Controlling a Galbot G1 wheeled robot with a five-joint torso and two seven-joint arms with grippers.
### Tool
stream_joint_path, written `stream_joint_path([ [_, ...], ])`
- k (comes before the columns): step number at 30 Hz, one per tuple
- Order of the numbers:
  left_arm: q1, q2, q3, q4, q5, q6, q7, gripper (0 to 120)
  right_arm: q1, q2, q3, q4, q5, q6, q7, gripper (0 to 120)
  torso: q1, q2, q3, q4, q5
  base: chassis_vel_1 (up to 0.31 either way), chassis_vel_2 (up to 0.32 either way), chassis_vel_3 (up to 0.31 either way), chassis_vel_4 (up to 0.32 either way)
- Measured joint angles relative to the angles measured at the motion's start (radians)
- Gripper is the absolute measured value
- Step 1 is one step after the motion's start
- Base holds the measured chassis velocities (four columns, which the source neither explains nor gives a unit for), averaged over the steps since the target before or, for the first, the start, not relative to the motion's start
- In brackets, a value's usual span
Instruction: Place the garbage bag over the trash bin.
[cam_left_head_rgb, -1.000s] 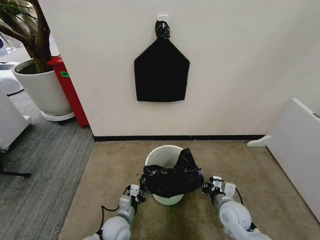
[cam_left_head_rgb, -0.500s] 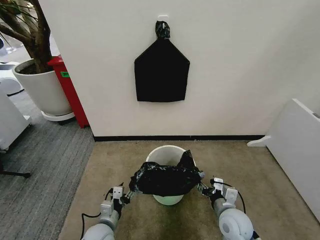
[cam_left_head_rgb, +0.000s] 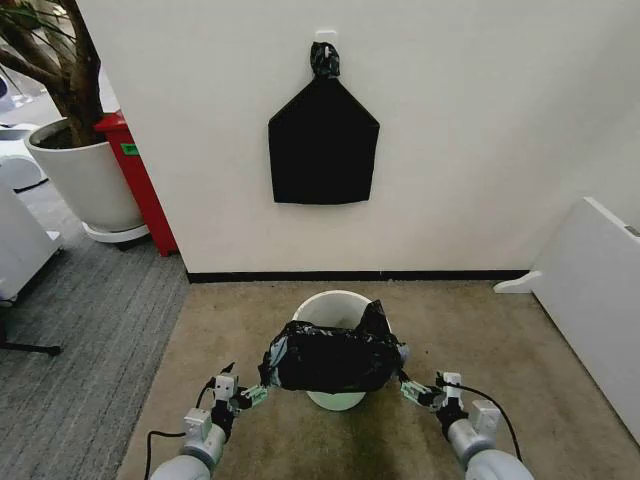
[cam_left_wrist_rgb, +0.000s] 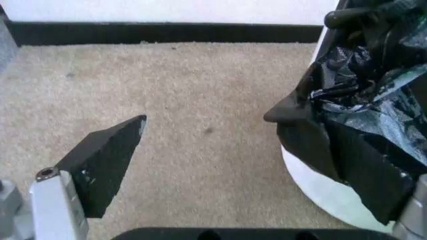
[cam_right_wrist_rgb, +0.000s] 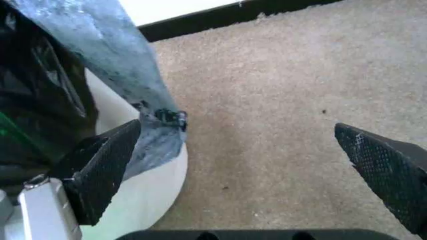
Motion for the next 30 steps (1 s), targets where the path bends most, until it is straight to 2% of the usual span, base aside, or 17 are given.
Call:
stream_joint_path([
  [4,0.002,0.001,-0.002,0.028,-0.003,-0.038,0.032,100,-0.015,0.001,0.012,-0.006,-0.001,0.013,-0.003,100,0.000,0.000,0.000,0.0000,-0.0001,0.000,0.000,0.000,0.000],
  [11,0.014,0.020,-0.001,0.062,0.100,-0.126,0.125,100,-0.028,0.010,0.013,-0.008,-0.003,0.016,0.002,100,0.000,0.000,0.000,0.0001,0.0001,0.000,0.000,0.000,0.000],
  [18,0.014,0.026,-0.008,0.103,0.170,-0.182,0.163,100,-0.035,0.019,0.010,0.004,-0.005,0.016,0.017,100,0.000,0.000,0.000,0.0000,0.0000,0.000,0.000,0.000,0.000],
  [24,-0.003,0.028,-0.007,0.173,0.204,-0.194,0.164,100,-0.034,0.024,0.007,0.009,-0.005,0.015,0.028,100,0.000,0.000,0.000,0.0000,0.0000,0.000,0.000,0.000,0.000],
  [30,-0.008,0.010,-0.002,0.236,0.163,-0.194,0.157,100,-0.038,0.026,0.008,0.020,-0.004,0.013,0.051,100,0.000,0.000,0.000,-0.0001,-0.0001,0.000,0.000,0.000,0.000],
])
